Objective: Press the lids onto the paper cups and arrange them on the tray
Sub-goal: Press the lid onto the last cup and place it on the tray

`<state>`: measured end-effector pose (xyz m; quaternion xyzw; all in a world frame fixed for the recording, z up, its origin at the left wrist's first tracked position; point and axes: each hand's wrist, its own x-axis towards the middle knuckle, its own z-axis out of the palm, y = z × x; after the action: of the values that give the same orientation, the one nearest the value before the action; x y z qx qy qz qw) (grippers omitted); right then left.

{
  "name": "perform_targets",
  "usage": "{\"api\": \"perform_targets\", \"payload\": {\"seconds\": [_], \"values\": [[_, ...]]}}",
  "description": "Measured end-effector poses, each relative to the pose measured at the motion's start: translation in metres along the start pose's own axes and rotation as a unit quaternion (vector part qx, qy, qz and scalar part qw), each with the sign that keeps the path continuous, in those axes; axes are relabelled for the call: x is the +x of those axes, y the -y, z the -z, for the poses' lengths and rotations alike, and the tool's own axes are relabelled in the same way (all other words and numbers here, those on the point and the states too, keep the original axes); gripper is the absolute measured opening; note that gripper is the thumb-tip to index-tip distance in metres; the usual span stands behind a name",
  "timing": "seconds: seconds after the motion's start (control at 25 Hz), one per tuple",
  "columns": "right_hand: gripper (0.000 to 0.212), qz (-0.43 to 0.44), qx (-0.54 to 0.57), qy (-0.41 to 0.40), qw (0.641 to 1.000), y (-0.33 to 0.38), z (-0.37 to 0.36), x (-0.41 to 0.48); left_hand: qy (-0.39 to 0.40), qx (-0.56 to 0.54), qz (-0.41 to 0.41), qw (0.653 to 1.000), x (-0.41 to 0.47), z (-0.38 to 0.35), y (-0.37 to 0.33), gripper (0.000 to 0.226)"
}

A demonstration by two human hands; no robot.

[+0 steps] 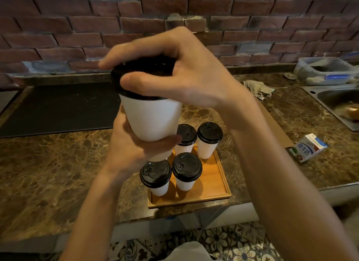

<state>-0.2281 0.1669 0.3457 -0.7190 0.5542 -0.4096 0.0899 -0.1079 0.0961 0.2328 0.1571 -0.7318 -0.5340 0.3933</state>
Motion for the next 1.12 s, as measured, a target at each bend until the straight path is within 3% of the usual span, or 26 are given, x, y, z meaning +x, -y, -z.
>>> {"api": "perform_targets", "payload": {"seconds": [0.08, 0.16, 0.24, 0.4, 0.56, 0.68, 0.76, 0.88, 0.96, 1.12], "values": [[0.025, -0.044, -0.083, -0.061, 0.994, 0.004, -0.012, 0.002, -0.045, 0.002, 0.002, 0.999, -0.002, -0.008, 0.004, 0.095], [0.026, -0.114, -0.184, -0.143, 0.966, 0.009, -0.029, 0.004, -0.074, -0.012, 0.009, 0.997, -0.002, -0.013, 0.007, 0.100], [0.029, -0.135, -0.223, -0.186, 0.948, 0.011, -0.040, 0.004, -0.084, -0.020, 0.019, 0.996, -0.002, -0.016, 0.009, 0.104], [0.029, -0.062, -0.152, -0.059, 0.985, 0.006, -0.017, 0.002, -0.073, 0.006, -0.020, 0.997, -0.004, -0.014, 0.009, 0.092], [0.027, -0.014, -0.014, 0.033, 0.999, -0.003, -0.001, 0.001, -0.017, -0.012, 0.006, 1.000, -0.002, -0.004, 0.009, 0.093], [0.028, -0.012, -0.023, 0.019, 0.999, -0.003, 0.001, -0.001, -0.010, 0.004, 0.014, 1.000, -0.001, -0.002, 0.005, 0.095], [0.027, -0.028, -0.102, -0.010, 0.994, -0.001, -0.009, 0.002, -0.042, 0.021, 0.009, 0.999, 0.000, -0.008, 0.005, 0.092], [0.029, -0.111, -0.260, -0.135, 0.950, 0.001, -0.034, 0.007, -0.081, 0.051, 0.000, 0.995, 0.001, -0.014, 0.008, 0.092], [0.029, -0.123, -0.249, -0.162, 0.947, 0.004, -0.040, 0.006, -0.087, 0.047, 0.008, 0.995, 0.001, -0.016, 0.010, 0.092], [0.037, -0.120, -0.226, -0.142, 0.956, 0.002, -0.035, 0.005, -0.092, 0.043, 0.008, 0.995, 0.000, -0.019, 0.018, 0.092]]}}
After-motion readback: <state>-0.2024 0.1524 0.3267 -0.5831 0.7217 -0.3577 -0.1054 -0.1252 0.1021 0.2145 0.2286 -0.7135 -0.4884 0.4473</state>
